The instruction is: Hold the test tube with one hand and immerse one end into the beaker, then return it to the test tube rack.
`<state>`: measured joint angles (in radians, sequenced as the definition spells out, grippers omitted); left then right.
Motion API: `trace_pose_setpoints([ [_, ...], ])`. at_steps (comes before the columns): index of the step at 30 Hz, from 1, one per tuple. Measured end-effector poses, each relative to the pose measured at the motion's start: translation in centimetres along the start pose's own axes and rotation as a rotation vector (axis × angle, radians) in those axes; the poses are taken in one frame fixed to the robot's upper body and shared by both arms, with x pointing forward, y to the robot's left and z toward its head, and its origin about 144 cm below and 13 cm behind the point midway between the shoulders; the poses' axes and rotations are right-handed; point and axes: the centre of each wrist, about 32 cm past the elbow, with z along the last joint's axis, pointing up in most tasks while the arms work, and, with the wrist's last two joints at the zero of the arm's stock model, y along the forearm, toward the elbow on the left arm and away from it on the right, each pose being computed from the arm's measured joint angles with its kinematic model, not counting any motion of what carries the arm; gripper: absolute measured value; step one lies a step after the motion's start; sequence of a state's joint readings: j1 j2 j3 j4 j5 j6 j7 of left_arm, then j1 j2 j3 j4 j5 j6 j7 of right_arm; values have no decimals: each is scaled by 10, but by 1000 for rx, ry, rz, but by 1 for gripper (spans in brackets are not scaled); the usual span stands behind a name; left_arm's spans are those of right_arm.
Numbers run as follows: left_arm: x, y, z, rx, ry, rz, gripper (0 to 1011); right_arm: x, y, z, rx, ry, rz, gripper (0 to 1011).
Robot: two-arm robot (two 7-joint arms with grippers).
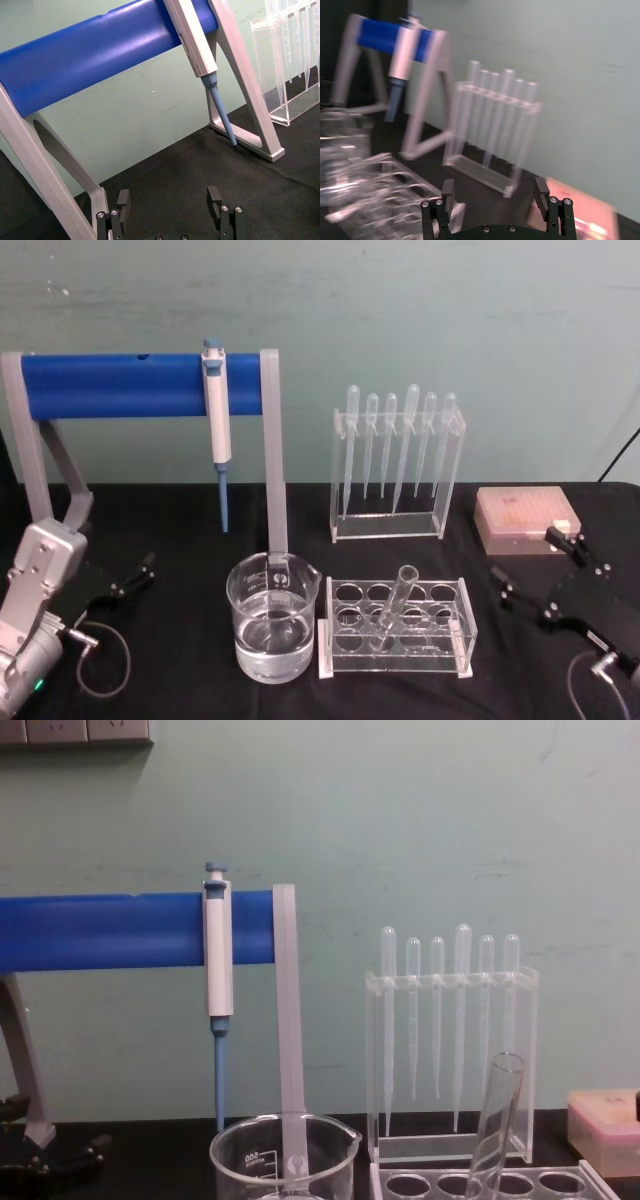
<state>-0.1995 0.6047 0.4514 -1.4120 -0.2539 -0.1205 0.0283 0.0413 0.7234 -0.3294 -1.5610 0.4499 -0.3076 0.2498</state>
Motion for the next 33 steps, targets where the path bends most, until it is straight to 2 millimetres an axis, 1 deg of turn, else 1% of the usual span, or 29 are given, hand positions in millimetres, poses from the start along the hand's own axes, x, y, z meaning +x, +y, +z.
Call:
trace_pose_setpoints([
  [5,0,0,0,0,0,0,1000,8,-13,2,29,34,163,1002],
  [9,0,0,0,0,0,0,1000,10,-14,2,44,42,270,1002],
  [10,0,0,0,0,0,0,1000,10,-14,2,44,42,270,1002],
  [12,0,0,0,0,0,0,1000,10,-11,2,55,47,328,1002],
  [15,0,0,0,0,0,0,1000,8,-1,1,81,59,404,1002],
  [19,0,0,0,0,0,0,1000,5,10,2,100,68,457,1002],
  [22,0,0,0,0,0,0,1000,2,23,1,109,82,508,1002],
  [33,0,0,0,0,0,0,1000,-1,50,0,105,83,577,1002],
])
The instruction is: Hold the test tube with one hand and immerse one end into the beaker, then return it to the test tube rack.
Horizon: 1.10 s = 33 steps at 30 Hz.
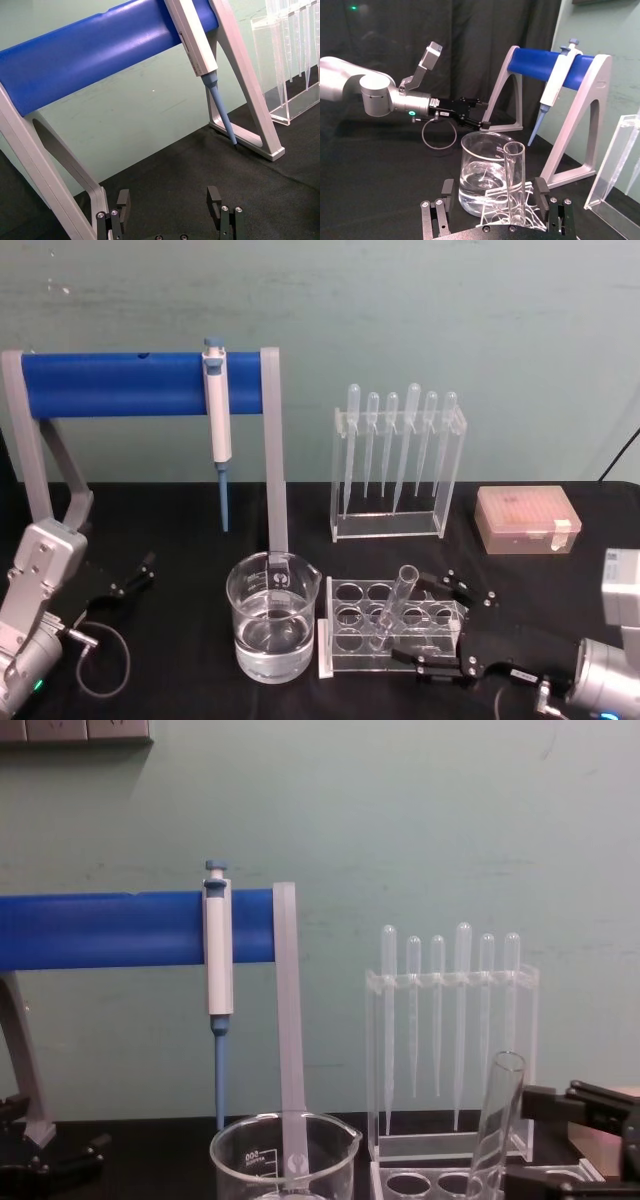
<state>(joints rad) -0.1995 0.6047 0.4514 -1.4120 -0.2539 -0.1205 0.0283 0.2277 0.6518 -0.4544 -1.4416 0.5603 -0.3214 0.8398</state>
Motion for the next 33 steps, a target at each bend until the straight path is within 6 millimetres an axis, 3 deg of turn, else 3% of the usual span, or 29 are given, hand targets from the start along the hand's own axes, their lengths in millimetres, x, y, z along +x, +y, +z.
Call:
trace_pose_setpoints([
  [10,0,0,0,0,0,0,1000,10,14,3,-23,-30,21,1002],
  [33,0,0,0,0,0,0,1000,25,24,-3,-34,-55,5,1002],
])
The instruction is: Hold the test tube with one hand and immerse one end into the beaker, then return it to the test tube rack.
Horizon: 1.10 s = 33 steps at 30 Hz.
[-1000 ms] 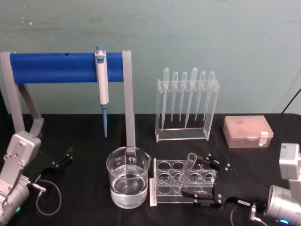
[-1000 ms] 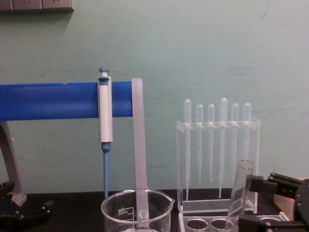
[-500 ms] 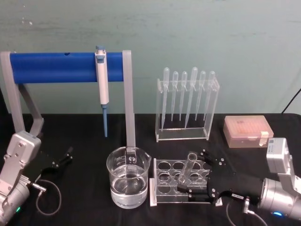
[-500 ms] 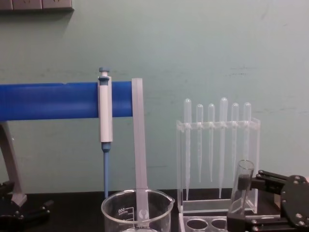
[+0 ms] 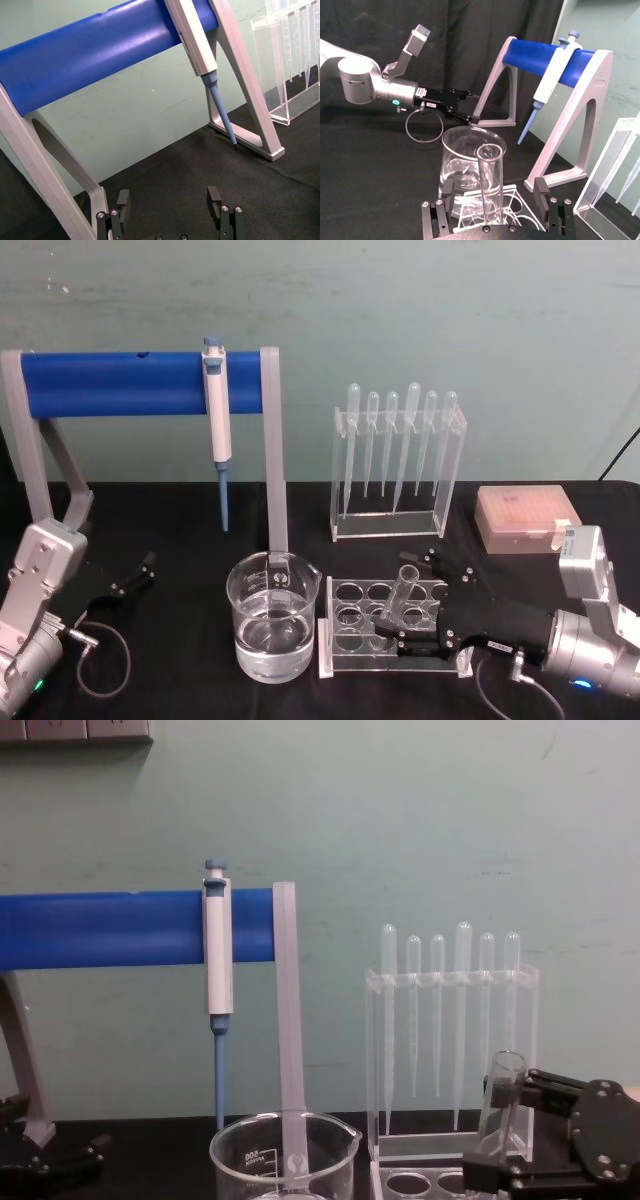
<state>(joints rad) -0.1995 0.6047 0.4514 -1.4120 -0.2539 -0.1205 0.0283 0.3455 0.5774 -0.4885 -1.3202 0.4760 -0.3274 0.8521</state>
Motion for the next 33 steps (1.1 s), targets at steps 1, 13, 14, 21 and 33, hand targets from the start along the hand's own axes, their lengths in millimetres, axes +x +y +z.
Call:
trace_pose_setpoints([
  [1,0,0,0,0,0,0,1000,1,1,-1,4,7,2,1002],
  [13,0,0,0,0,0,0,1000,1,1,-1,4,13,4,964],
  [14,0,0,0,0,0,0,1000,1,1,-1,4,13,4,927],
  [21,0,0,0,0,0,0,1000,1,1,-1,4,10,3,760],
  [33,0,0,0,0,0,0,1000,1,0,0,4,8,2,373],
])
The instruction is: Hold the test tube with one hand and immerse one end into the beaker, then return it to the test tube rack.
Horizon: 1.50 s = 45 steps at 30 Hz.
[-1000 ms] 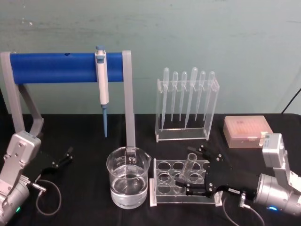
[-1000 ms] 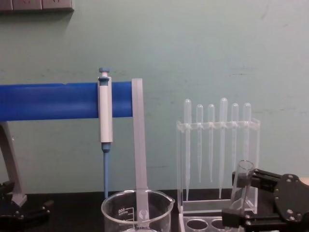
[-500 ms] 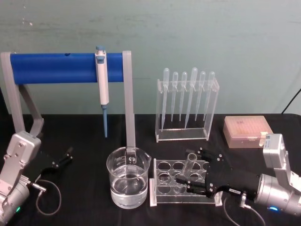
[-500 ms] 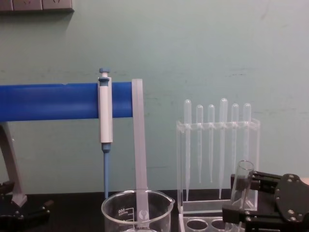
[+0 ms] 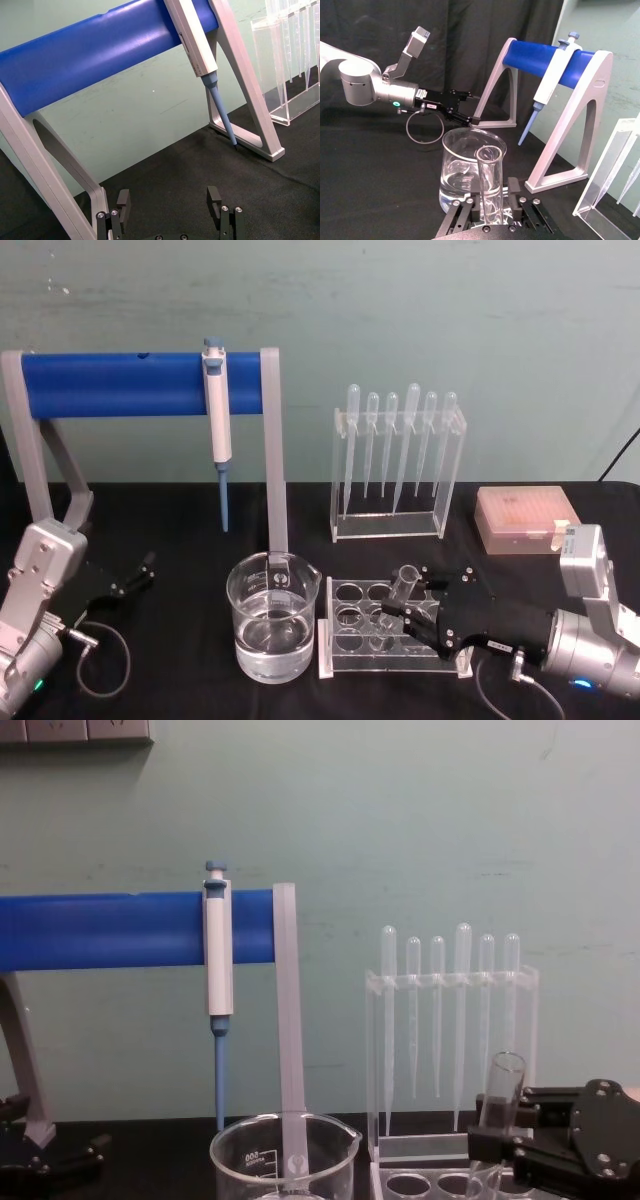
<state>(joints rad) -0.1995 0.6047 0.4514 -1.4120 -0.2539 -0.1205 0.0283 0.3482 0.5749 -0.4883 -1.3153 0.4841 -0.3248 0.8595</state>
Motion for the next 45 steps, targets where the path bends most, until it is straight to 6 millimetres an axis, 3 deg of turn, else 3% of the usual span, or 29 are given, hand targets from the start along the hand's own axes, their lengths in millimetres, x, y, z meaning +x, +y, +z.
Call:
trace_pose_setpoints([
  [1,0,0,0,0,0,0,1000,0,0,0,0,0,0,313],
  [6,0,0,0,0,0,0,1000,0,0,0,0,-1,-1,227],
  [22,0,0,0,0,0,0,1000,11,3,28,-10,43,-29,227],
  [38,0,0,0,0,0,0,1000,28,15,89,-99,100,-18,226],
  [45,0,0,0,0,0,0,1000,33,17,104,-113,97,-32,226],
])
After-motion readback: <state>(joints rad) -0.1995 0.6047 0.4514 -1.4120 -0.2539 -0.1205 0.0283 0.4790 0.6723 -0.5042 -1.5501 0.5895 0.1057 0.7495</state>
